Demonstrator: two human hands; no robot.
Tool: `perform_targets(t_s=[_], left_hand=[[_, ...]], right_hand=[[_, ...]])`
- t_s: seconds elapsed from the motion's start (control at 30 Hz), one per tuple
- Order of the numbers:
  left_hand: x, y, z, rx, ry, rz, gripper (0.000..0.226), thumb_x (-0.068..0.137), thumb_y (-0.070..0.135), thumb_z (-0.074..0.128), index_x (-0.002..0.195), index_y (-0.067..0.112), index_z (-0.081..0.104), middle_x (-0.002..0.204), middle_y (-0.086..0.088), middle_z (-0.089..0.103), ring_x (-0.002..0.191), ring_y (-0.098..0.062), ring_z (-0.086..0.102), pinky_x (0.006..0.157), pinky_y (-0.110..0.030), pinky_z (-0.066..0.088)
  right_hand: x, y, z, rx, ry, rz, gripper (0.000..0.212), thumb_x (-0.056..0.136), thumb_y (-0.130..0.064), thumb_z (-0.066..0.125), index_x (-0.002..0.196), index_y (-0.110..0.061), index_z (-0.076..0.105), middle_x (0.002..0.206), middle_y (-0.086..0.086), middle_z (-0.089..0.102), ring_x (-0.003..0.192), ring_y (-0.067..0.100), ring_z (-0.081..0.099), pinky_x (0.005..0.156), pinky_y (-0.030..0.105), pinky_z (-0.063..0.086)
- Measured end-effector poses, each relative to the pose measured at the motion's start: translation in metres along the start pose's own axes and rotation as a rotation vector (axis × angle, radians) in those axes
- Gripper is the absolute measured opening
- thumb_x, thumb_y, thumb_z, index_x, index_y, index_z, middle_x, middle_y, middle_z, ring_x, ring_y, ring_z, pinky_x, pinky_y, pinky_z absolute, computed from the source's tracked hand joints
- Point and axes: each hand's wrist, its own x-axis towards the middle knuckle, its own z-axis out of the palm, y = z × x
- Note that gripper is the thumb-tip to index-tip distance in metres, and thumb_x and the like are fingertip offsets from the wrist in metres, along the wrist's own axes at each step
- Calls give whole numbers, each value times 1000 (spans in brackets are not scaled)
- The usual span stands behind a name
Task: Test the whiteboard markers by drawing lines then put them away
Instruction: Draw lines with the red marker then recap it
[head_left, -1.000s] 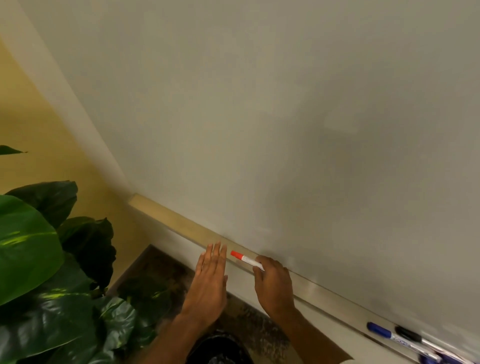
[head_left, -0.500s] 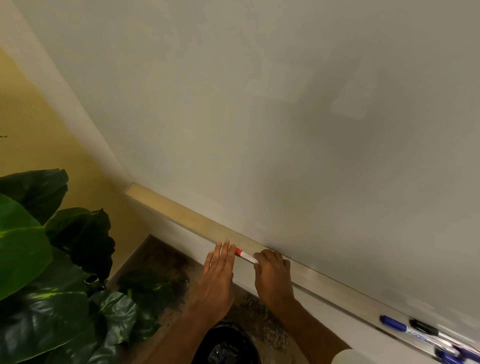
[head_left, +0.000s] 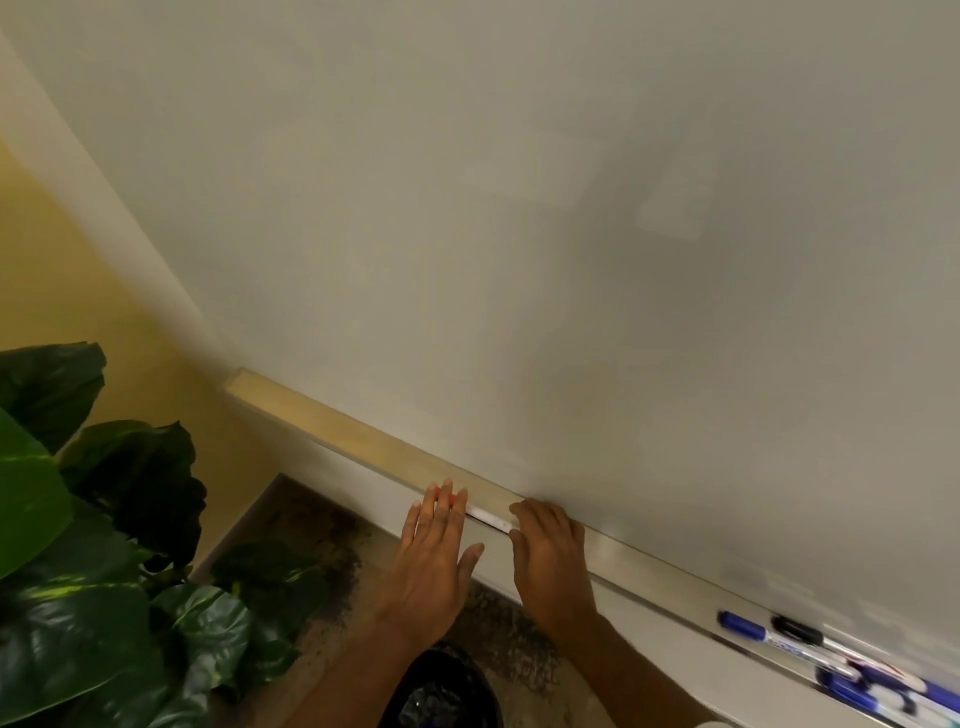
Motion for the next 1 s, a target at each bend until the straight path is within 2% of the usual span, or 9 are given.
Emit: perform_targets(t_s=[0.17, 0.3, 0.37, 0.43, 0.53, 0.67, 0.83, 0.93, 1.0], left_hand=[[-1, 29, 10, 1, -2, -1, 85, 93, 77, -11, 161, 27, -11, 166, 3, -25, 153, -16, -26, 121, -30, -23], [-3, 63, 16, 43, -47, 19, 95, 82, 82, -23, 158, 26, -21, 163, 3, -34, 149, -14, -36, 117, -29, -30], [-4, 81, 22, 49, -47, 48, 91, 91, 79, -11, 161, 22, -13, 167, -2, -23, 149, -12, -35, 116, -27, -31], [-6, 99, 29, 37, -58, 70, 87, 97, 76, -2, 162, 18, -5, 169, -4, -14, 153, -14, -28, 119, -28, -27], [-10, 127, 38, 37, -75, 109, 94, 84, 82, -21, 156, 22, -22, 165, -1, -30, 150, -15, -33, 118, -29, -28], [-11, 158, 48, 3, -80, 135, 97, 78, 84, -27, 154, 25, -25, 162, 2, -35, 150, -14, -33, 118, -28, -28], [-11, 181, 63, 14, -76, 203, 90, 87, 76, -23, 159, 22, -15, 166, 0, -26, 153, -15, -27, 122, -33, -19], [-12, 192, 67, 38, -95, 231, 86, 85, 72, -29, 157, 25, -21, 163, 2, -33, 151, -13, -32, 124, -35, -17], [-12, 197, 71, 30, -93, 253, 81, 90, 68, -24, 158, 24, -17, 165, 1, -29, 152, -13, -30, 124, -36, -14]], right_hand=[[-30, 30, -29, -71, 3, -6, 57, 106, -41, 18, 117, -16, 67, 122, 4, 66, 118, 26, 60, 94, 44, 51], [-54, 59, -54, -132, -11, 21, 41, 99, -36, 36, 121, -18, 64, 129, 6, 63, 125, 28, 56, 102, 46, 46], [-66, 73, -66, -149, -26, 45, 39, 101, -35, 36, 123, -18, 62, 132, 6, 61, 127, 29, 54, 104, 48, 46], [-78, 89, -77, -173, -20, 66, 29, 95, -26, 57, 123, -18, 63, 132, 7, 62, 127, 30, 55, 103, 50, 47], [-94, 113, -96, -183, -63, 145, 49, 76, -14, 82, 121, -17, 64, 130, 8, 63, 124, 31, 57, 101, 52, 48], [-112, 149, -112, -229, -78, 230, 55, 69, -8, 85, 120, -16, 66, 124, 7, 66, 116, 30, 61, 101, 48, 50], [-122, 179, -125, -298, -75, 279, 56, 52, -3, 92, 103, -17, 73, 101, 4, 72, 93, 27, 68, 85, 44, 56], [-126, 193, -123, -303, -91, 279, 54, 53, -5, 92, 102, -20, 73, 98, 1, 72, 91, 24, 67, 84, 41, 57], [-126, 199, -121, -288, -81, 272, 53, 56, -6, 92, 103, -21, 73, 99, 0, 72, 92, 24, 66, 85, 40, 57]])
